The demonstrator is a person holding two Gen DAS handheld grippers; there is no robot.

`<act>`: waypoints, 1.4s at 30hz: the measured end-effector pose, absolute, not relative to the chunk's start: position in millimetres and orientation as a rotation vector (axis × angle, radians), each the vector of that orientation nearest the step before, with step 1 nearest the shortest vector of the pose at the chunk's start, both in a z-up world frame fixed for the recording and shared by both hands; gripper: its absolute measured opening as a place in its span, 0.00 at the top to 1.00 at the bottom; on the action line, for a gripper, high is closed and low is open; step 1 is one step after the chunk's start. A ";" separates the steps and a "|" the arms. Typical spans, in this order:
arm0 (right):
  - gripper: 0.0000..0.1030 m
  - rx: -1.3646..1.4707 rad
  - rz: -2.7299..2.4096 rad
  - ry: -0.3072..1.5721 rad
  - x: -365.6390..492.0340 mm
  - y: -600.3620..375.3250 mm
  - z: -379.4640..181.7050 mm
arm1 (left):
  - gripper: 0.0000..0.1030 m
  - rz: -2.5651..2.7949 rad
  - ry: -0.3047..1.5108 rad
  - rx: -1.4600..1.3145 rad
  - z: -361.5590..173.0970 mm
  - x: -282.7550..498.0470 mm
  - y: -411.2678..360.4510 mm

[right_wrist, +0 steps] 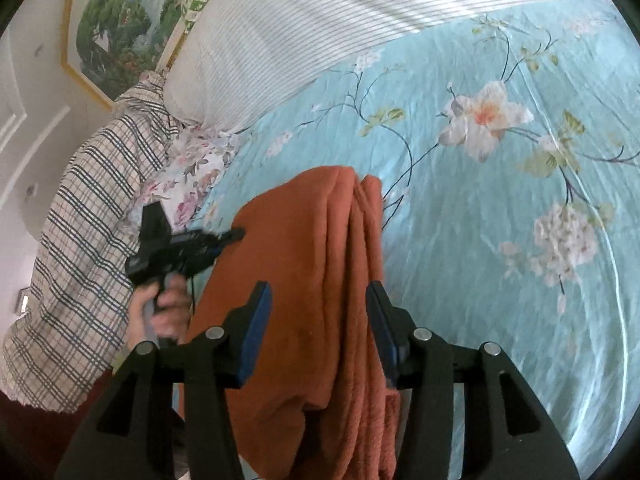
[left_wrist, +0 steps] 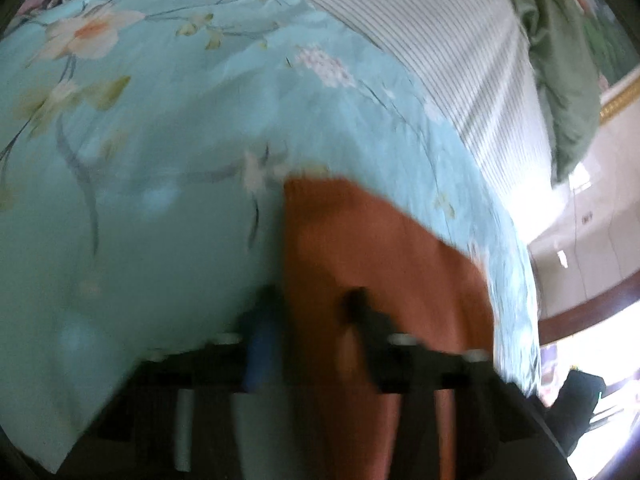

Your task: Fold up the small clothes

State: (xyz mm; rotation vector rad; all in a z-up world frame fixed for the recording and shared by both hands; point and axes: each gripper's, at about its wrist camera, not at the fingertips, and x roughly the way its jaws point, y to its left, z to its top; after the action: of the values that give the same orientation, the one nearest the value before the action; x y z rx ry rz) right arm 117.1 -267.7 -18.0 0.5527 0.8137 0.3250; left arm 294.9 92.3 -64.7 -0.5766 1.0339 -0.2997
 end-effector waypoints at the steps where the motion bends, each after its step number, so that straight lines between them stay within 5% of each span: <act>1: 0.51 0.558 0.331 0.816 116.4 -266.6 -18.1 | 0.92 -0.291 1.025 -0.583 -64.1 302.9 94.0; 6: 0.51 0.560 0.361 0.806 115.1 -262.7 -12.6 | 0.88 -0.209 0.971 -0.524 -44.4 315.3 93.6; 10: 0.51 0.529 0.369 0.823 126.0 -258.5 -10.2 | 0.63 -0.186 0.917 -0.453 -26.4 284.2 89.8; 24: 0.58 0.456 0.300 0.968 179.1 -246.2 -42.9 | 0.63 -0.443 0.874 -0.306 -3.8 168.6 43.9; 25: 0.62 0.465 0.299 0.970 181.5 -246.5 -45.1 | 0.63 -0.459 0.874 -0.295 -4.2 162.3 40.8; 26: 0.81 0.469 0.302 0.971 182.8 -246.0 -45.3 | 0.63 -0.473 0.875 -0.288 -5.1 157.3 39.0; 27: 0.89 0.467 0.322 0.983 184.5 -244.3 -45.6 | 0.63 -0.483 0.876 -0.282 -6.0 153.8 37.8; 34: 0.89 0.536 0.410 0.720 152.6 -257.4 26.9 | 0.63 -0.530 0.876 -0.255 1.8 141.3 34.8; 42: 0.89 0.521 0.249 0.944 168.5 -270.2 -61.6 | 0.69 -0.512 0.955 -0.183 -31.7 135.3 7.4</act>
State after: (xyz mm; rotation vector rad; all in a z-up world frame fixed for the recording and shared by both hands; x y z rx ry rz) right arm 168.5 -270.2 -61.6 0.5213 0.9444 0.2485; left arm 135.3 7.4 -31.7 -0.1828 0.9549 -0.5115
